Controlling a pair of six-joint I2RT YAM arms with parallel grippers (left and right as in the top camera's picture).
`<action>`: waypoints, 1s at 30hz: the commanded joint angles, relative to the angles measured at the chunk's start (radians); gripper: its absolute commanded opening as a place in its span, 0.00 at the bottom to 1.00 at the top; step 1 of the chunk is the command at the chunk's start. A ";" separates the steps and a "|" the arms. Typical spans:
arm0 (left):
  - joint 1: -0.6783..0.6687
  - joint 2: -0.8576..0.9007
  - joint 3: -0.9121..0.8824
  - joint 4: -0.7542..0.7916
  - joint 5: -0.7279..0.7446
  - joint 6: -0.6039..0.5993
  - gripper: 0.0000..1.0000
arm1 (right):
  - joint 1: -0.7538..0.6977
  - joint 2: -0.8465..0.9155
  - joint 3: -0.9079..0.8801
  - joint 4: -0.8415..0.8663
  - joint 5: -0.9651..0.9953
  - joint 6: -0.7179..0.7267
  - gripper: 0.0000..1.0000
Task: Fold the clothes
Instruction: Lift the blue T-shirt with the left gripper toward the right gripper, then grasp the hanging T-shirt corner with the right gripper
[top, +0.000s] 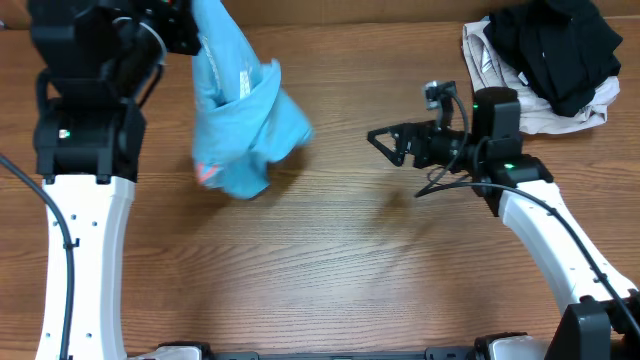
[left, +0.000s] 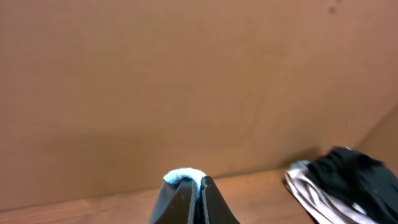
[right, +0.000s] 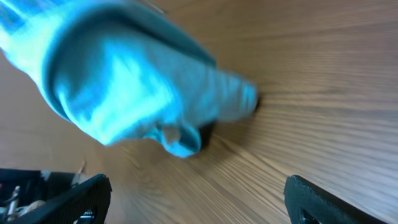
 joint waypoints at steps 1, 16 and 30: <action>-0.049 -0.021 0.021 -0.009 -0.001 -0.021 0.04 | 0.089 -0.001 0.025 0.078 0.067 0.145 0.93; -0.142 -0.011 0.020 -0.107 -0.001 -0.021 0.04 | 0.362 0.000 0.025 0.334 0.533 0.391 1.00; -0.245 0.047 0.018 -0.208 -0.061 -0.021 0.04 | 0.401 0.041 0.026 0.361 0.723 0.500 0.92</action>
